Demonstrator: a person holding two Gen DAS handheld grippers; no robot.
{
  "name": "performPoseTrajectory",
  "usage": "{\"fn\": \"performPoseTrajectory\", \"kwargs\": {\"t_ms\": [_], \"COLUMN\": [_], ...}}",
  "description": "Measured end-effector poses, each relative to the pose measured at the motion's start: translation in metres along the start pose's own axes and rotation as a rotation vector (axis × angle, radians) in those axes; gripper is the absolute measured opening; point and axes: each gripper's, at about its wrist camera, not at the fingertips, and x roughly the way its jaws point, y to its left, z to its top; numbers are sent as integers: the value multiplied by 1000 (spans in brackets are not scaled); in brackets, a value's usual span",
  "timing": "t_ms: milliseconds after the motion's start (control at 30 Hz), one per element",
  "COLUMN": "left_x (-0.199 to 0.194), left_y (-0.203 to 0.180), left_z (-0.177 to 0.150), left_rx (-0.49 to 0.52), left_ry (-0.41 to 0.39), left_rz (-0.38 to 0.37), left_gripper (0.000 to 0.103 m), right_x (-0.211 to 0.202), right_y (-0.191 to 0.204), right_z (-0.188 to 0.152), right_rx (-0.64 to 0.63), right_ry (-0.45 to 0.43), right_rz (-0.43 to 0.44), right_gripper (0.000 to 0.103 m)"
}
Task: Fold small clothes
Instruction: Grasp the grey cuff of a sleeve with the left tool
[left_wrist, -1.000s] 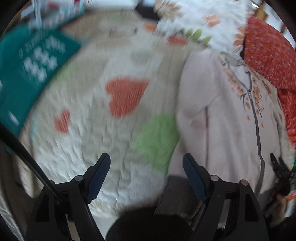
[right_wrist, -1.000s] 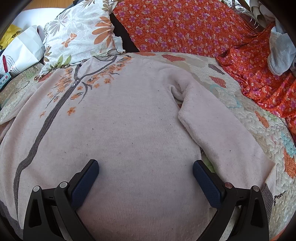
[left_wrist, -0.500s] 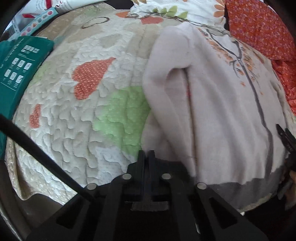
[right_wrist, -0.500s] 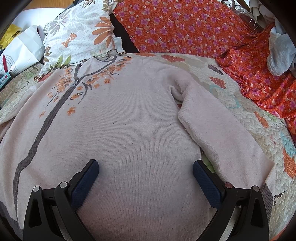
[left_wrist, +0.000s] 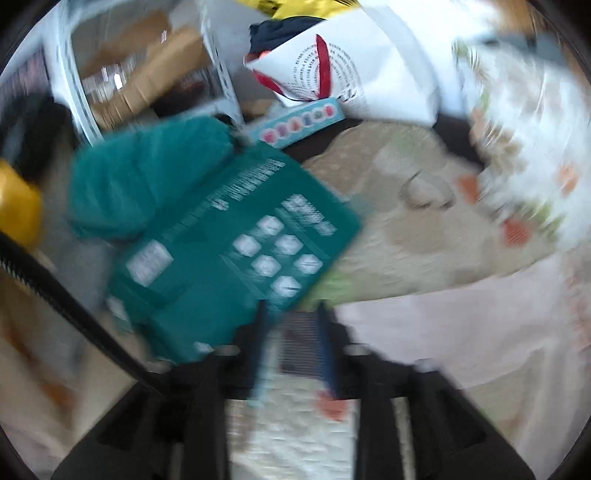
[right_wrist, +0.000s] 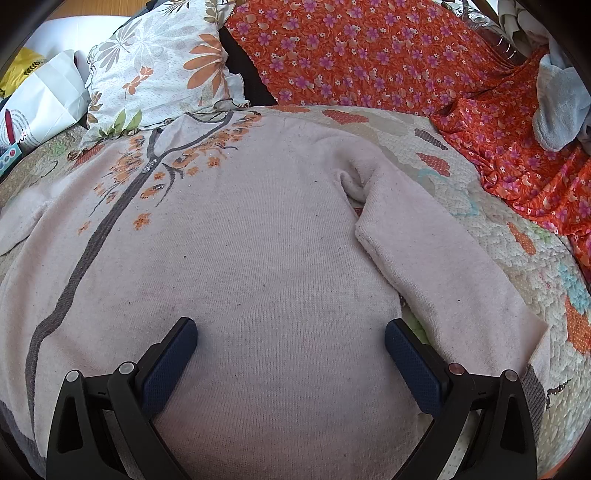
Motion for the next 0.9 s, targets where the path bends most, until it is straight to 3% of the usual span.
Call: {"fn": "performPoseTrajectory", "kwargs": {"t_ms": [33,100,233,367,433,600,633,667,700,767,800,900], "left_x": [0,6,51,94,111,122,127,131,134,131,124,89], "left_y": [7,13,-4,-4,-6,-15,-18,-24,-27,-40,-44,-80], "left_z": [-5,-19,-55,-86,-94,-77,-71,-63,-59,-49,-45,-30], "left_rx": [-32,-68,-126,-306,-377,-427,-423,-398,-376,-348,-337,-226], "left_ry": [2,17,158,296,328,241,234,232,239,250,232,159], "left_rz": [-44,-96,-227,-368,-395,-345,-331,-319,-305,-303,-310,-330], "left_gripper": [60,60,60,60,60,60,55,43,10,7,7,7], "right_x": [0,0,0,0,0,1,0,1,1,1,1,-1], "right_y": [0,0,0,0,0,1,1,1,1,1,0,0], "right_z": [0,0,0,0,0,0,-1,0,-1,-1,-1,1], "right_rx": [0,-2,-2,-3,-3,-5,-5,-5,-6,-8,5,-15], "right_ry": [0,3,10,15,16,25,24,28,28,32,0,9], "right_rz": [0,-1,-1,-2,-1,-2,-2,-3,-3,-5,5,-19], "right_gripper": [103,103,103,103,103,103,103,103,103,103,103,103]}}
